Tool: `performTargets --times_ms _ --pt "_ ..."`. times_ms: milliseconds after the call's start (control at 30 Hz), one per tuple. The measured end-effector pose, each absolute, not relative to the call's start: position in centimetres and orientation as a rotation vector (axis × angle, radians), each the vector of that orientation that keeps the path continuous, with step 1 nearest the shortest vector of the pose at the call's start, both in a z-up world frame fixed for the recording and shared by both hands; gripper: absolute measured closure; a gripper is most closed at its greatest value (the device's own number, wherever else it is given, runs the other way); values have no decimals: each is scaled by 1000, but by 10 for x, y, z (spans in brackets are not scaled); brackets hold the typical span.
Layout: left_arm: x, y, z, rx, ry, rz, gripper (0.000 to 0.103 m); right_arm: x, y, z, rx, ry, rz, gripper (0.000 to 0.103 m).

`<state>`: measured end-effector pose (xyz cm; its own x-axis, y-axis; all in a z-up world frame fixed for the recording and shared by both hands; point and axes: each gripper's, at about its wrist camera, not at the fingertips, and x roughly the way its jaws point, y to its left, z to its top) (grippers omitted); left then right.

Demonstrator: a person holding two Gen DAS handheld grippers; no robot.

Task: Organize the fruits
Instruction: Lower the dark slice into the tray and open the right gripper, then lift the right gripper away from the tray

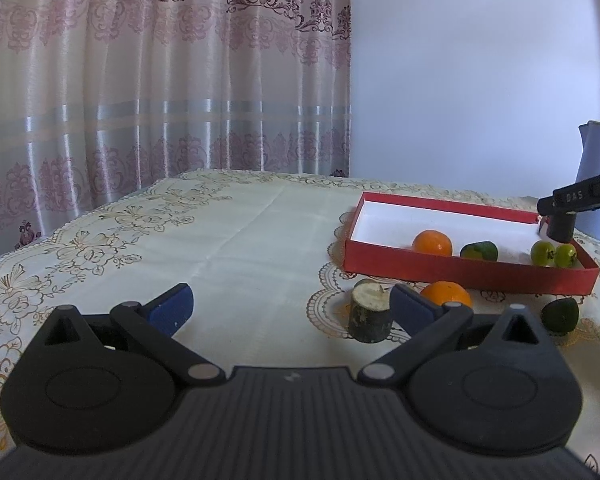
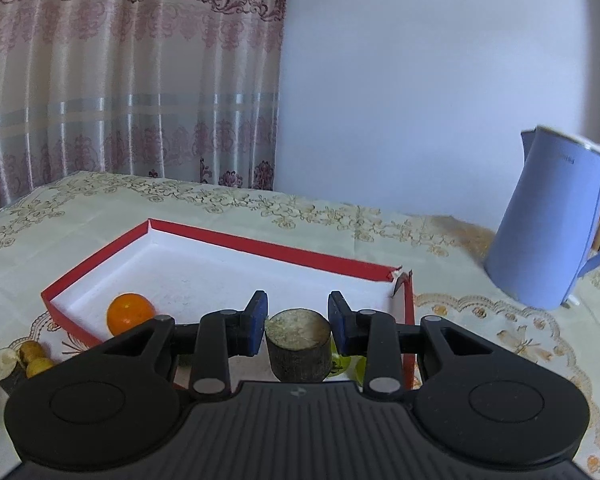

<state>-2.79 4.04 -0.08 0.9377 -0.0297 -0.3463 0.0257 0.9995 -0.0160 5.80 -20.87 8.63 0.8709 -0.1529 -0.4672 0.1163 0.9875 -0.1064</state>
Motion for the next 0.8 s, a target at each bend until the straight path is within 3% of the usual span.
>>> performTargets --times_ms 467,533,667,800 --pt "-26 38 -1 -1 359 -38 0 78 -229 63 20 583 -118 70" --pt "-26 38 -1 -2 359 -36 0 75 -233 64 40 575 -131 61" --pt "-26 37 -2 -1 361 -30 0 50 -249 80 104 492 -126 58" --pt "-25 37 -2 0 365 -21 0 17 -269 96 133 407 -145 34"
